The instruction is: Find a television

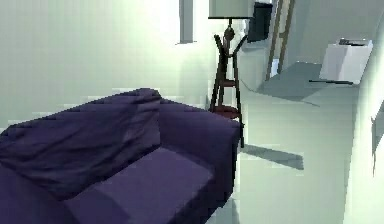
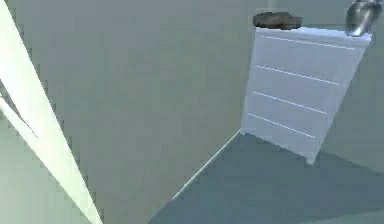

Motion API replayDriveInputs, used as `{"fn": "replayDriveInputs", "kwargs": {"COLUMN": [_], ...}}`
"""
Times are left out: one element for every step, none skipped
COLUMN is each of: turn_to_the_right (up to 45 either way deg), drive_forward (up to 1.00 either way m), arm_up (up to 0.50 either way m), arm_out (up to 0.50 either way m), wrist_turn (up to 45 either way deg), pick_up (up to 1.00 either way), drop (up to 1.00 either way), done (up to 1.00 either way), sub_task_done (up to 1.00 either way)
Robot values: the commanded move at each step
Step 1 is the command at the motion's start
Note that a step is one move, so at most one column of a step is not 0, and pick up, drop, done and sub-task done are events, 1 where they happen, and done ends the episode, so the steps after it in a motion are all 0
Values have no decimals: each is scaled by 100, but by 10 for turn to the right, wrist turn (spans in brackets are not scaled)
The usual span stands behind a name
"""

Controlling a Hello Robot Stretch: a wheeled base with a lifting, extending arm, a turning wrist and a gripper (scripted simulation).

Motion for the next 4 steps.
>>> {"fn": "replayDriveInputs", "kwargs": {"turn_to_the_right": [0, 180, 0, 210], "drive_forward": [15, 0, 50, 0], "arm_up": [0, 0, 0, 0], "arm_out": [0, 0, 0, 0], "wrist_turn": [0, 0, 0, 0], "pick_up": [0, 0, 0, 0], "drop": [0, 0, 0, 0], "done": [0, 0, 0, 0], "sub_task_done": [0, 0, 0, 0]}}
